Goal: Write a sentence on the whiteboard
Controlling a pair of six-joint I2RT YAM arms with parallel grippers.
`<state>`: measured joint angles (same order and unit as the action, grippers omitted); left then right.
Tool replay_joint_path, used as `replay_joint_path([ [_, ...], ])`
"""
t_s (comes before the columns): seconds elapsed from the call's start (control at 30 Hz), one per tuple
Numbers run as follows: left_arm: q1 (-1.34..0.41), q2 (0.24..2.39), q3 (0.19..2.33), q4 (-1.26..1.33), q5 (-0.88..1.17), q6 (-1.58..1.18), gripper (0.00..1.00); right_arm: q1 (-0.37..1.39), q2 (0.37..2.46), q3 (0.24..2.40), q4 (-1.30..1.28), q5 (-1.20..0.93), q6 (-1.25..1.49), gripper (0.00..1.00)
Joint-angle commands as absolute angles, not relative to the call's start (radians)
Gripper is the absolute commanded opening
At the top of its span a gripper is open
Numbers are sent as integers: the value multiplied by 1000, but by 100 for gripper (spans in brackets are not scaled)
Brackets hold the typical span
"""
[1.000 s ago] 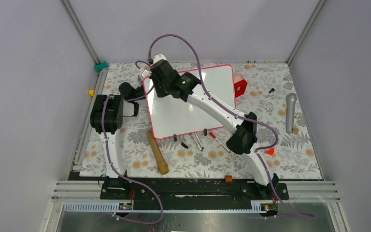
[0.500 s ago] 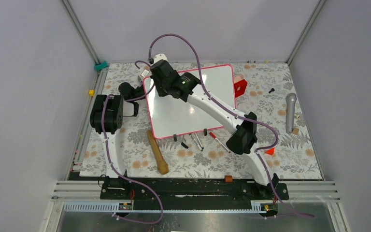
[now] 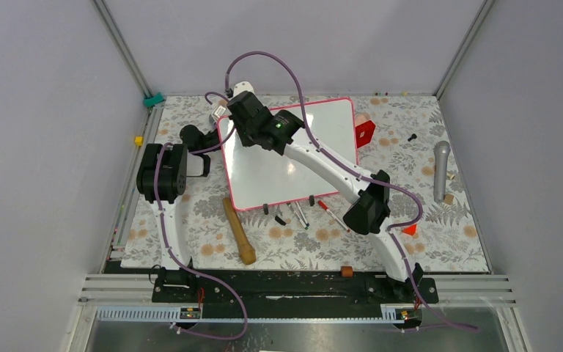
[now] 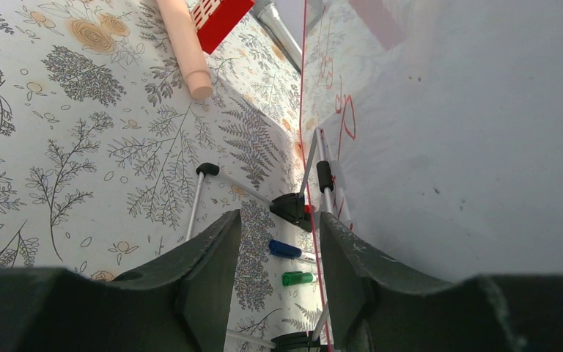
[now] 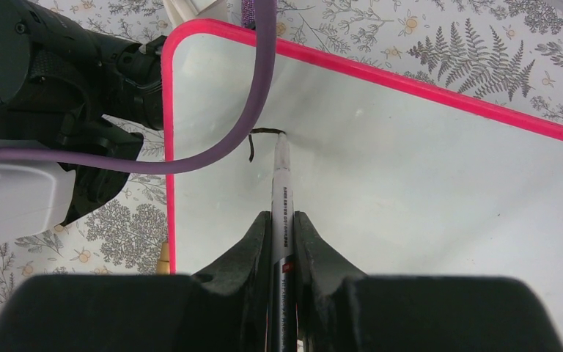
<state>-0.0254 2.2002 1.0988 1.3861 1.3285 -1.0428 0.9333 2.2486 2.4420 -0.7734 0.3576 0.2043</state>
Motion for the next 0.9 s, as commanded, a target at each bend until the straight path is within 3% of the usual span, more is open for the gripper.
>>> replay_joint_path([
  [0.0,-31,2167,1110,1462,1354,-1031,45,928,2188,2470,-755,411,173,0],
  [0.87,-31,2170,1111,1463,1354,-1033,45,925,2215,2463,-758,394,175,0],
])
